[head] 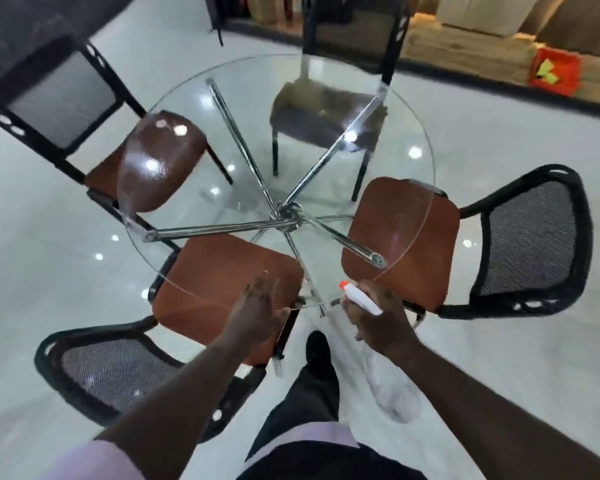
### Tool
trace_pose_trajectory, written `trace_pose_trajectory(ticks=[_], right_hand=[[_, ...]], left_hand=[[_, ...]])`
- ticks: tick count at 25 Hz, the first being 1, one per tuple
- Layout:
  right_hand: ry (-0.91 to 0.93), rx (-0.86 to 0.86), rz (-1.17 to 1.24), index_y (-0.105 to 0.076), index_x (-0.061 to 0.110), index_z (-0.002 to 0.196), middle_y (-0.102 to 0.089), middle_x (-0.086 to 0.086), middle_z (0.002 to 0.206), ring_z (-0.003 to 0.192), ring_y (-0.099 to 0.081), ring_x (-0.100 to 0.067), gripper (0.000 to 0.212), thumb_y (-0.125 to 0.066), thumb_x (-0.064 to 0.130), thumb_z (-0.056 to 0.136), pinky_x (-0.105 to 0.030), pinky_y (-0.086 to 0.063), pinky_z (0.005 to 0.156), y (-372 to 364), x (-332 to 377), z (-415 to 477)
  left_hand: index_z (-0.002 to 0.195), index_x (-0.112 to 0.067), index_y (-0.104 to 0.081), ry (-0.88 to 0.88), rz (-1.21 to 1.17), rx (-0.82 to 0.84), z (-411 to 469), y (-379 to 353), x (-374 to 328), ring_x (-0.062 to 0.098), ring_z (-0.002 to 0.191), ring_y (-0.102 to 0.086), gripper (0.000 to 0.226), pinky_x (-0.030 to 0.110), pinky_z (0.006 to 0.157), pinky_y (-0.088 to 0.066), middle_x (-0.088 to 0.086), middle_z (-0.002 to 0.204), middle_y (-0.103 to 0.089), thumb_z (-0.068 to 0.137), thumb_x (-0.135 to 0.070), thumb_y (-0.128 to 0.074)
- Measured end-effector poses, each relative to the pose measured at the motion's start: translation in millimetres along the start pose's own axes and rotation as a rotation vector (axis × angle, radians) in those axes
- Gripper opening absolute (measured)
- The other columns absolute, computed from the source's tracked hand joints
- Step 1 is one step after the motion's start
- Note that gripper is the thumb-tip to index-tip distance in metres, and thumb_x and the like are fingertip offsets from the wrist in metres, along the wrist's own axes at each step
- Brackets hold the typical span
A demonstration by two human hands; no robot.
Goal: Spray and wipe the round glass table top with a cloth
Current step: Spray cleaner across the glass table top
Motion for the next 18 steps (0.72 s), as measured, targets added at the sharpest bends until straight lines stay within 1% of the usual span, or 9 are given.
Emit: trace_pose_trajectory(ticks=[3, 5, 6, 8, 11, 12, 14, 15, 18], right_hand=[[0.006, 0.064, -0.119, -0.061, 0.012, 0.084, -0.065, -0.009, 0.071, 0.064, -0.065, -0.033, 0.023, -0.068, 0.033, 0.087, -0.052, -0.061, 0.058, 3, 4, 35], [0.056, 0.102, -0.179, -0.061, 0.011, 0.087, -0.067, -0.007, 0.072, 0.065, -0.066, -0.028, 0.019, -0.072, 0.026, 0.091, -0.044, -0.056, 0.059, 8, 5, 52], [0.088, 0.128, -0.222, -0.061, 0.011, 0.088, -0.067, -0.005, 0.071, 0.063, -0.065, -0.023, 0.019, -0.073, 0.025, 0.092, -0.039, -0.054, 0.058, 11, 4, 56], [0.120, 0.190, -0.291, -0.062, 0.012, 0.089, -0.062, 0.001, 0.064, 0.059, -0.063, -0.012, 0.018, -0.076, 0.022, 0.095, -0.018, -0.045, 0.053, 20, -3, 63], [0.065, 0.120, -0.281, -0.074, 0.010, 0.101, -0.058, 0.010, 0.060, 0.057, -0.063, 0.000, 0.009, -0.078, 0.018, 0.097, -0.009, -0.044, 0.056, 48, -20, 82], [0.005, 0.094, -0.259, -0.075, 0.010, 0.108, -0.060, 0.009, 0.064, 0.060, -0.065, -0.004, 0.015, -0.077, 0.020, 0.098, -0.012, -0.049, 0.061, 61, -29, 89], [-0.124, 0.058, -0.207, -0.075, 0.012, 0.111, -0.065, 0.001, 0.073, 0.070, -0.071, -0.023, 0.021, -0.076, 0.029, 0.099, -0.043, -0.063, 0.071, 86, -44, 105], [-0.145, 0.049, -0.190, -0.074, 0.015, 0.109, -0.068, -0.002, 0.075, 0.072, -0.071, -0.031, 0.021, -0.076, 0.034, 0.098, -0.051, -0.064, 0.072, 99, -49, 115], [-0.110, 0.040, -0.164, -0.073, 0.024, 0.110, -0.072, 0.001, 0.081, 0.069, -0.073, -0.027, 0.034, -0.074, 0.053, 0.091, -0.053, -0.065, 0.069, 139, -56, 142]], left_hand=[[0.161, -0.017, -0.033, 0.014, 0.081, -0.008, 7, -25, 4, 0.041, 0.156, -0.021, 0.083, 0.055, 0.125, -0.029, 0.011, 0.173, -0.013, 0.093, -0.047, -0.069], [0.160, -0.017, -0.036, 0.022, 0.136, -0.014, 4, -33, 0, 0.044, 0.155, -0.025, 0.081, 0.058, 0.121, -0.035, 0.012, 0.172, -0.020, 0.093, -0.048, -0.069], [0.158, -0.016, -0.038, 0.026, 0.150, -0.026, 2, -34, -4, 0.044, 0.153, -0.030, 0.081, 0.060, 0.117, -0.039, 0.013, 0.170, -0.025, 0.092, -0.049, -0.070], [0.158, -0.018, -0.037, 0.029, 0.182, -0.053, 8, -35, -11, 0.043, 0.149, -0.036, 0.084, 0.063, 0.108, -0.045, 0.014, 0.167, -0.031, 0.090, -0.054, -0.069], [0.162, -0.026, -0.027, 0.070, 0.208, -0.014, 23, -35, -29, 0.042, 0.152, -0.028, 0.090, 0.069, 0.110, -0.040, 0.009, 0.171, -0.021, 0.089, -0.071, -0.055], [0.163, -0.029, -0.024, 0.079, 0.205, -0.007, 28, -35, -38, 0.041, 0.154, -0.024, 0.092, 0.070, 0.111, -0.038, 0.007, 0.172, -0.016, 0.088, -0.077, -0.049], [0.163, -0.033, -0.021, 0.103, 0.190, 0.003, 42, -34, -56, 0.039, 0.156, -0.018, 0.094, 0.071, 0.111, -0.036, 0.003, 0.174, -0.009, 0.087, -0.081, -0.045], [0.164, -0.033, -0.018, 0.115, 0.176, 0.016, 49, -34, -66, 0.038, 0.158, -0.014, 0.093, 0.072, 0.112, -0.036, 0.001, 0.175, -0.004, 0.088, -0.079, -0.048], [0.165, -0.035, -0.010, 0.146, 0.189, 0.067, 66, -38, -103, 0.036, 0.161, -0.004, 0.089, 0.071, 0.115, -0.033, -0.002, 0.175, 0.007, 0.094, -0.068, -0.054]])
Point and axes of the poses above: each hand's wrist, its own z-axis towards the middle knuckle, its own y-axis out of the back of the hand, x = y × z, the point moved 4 cm from there along z, towards the middle knuckle
